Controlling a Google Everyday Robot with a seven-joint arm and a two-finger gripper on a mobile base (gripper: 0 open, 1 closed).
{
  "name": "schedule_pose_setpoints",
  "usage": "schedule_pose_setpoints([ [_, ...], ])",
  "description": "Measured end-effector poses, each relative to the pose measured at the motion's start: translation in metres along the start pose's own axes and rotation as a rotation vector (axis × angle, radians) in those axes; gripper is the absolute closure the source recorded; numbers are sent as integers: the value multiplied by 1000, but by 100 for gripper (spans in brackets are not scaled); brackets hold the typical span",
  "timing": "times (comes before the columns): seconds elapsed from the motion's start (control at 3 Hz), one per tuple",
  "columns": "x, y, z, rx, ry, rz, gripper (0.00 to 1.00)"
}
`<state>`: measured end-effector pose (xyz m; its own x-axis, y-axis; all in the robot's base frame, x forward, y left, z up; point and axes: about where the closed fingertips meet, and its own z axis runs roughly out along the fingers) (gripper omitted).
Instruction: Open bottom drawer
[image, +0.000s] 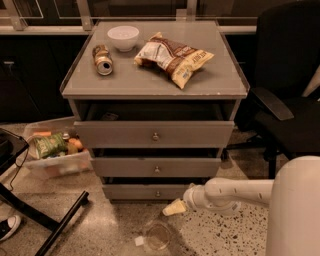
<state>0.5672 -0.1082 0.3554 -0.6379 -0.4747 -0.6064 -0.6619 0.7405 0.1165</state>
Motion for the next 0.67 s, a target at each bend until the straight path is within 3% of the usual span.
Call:
schedule_pose_setpoints([
  [0.33,2,-7,9,-31,-6,11,0],
  [0.67,11,-29,30,-76,-10,33,0],
])
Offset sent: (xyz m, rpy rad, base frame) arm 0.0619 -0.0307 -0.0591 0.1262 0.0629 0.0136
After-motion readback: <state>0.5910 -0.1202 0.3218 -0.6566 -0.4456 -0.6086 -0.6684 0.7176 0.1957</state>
